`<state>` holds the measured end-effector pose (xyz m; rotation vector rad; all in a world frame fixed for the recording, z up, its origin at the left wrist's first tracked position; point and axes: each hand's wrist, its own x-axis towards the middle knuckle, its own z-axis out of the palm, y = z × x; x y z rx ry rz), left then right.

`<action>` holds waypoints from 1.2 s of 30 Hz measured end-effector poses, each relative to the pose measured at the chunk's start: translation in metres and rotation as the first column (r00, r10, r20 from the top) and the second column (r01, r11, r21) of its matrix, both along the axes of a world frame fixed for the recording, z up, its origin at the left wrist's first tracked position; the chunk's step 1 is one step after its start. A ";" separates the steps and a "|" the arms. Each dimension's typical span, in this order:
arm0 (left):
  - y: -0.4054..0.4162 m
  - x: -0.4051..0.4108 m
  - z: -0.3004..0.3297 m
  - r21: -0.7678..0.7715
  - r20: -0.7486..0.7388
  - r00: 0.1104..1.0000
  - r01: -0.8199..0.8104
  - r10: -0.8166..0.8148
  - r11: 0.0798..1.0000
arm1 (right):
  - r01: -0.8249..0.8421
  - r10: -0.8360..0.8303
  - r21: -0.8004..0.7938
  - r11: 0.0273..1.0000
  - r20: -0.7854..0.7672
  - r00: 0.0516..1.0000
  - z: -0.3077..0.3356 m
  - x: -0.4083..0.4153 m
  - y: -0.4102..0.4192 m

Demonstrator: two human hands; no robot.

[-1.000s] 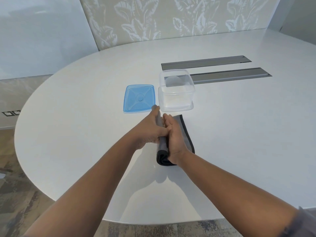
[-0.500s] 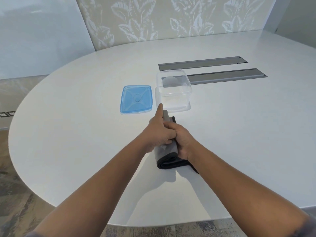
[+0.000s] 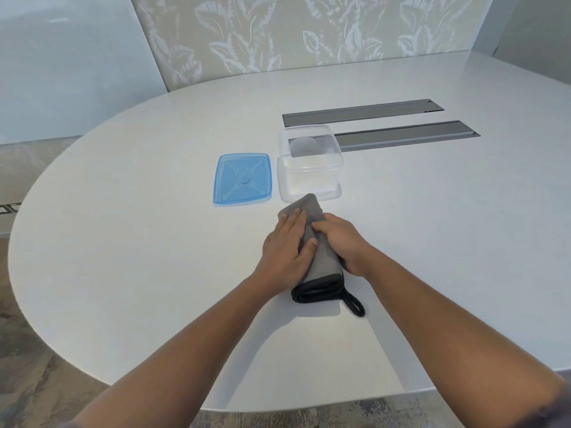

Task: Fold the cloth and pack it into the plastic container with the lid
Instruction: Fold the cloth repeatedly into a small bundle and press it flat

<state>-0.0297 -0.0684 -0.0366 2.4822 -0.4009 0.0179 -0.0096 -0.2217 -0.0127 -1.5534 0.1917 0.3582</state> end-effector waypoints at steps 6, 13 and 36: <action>-0.010 -0.001 -0.011 0.170 -0.025 0.998 0.068 -0.065 0.983 | 0.097 -0.087 0.138 0.986 -0.082 0.993 -0.009 0.001 -0.011; -0.001 0.000 -0.014 0.223 -0.109 0.990 0.109 -0.087 0.969 | 0.142 -0.001 -0.500 0.854 0.271 0.963 -0.007 -0.004 0.001; 0.002 0.030 -0.014 0.443 0.132 0.968 0.136 -0.214 0.886 | 0.166 0.305 -0.859 0.484 0.343 0.889 -0.035 -0.039 0.029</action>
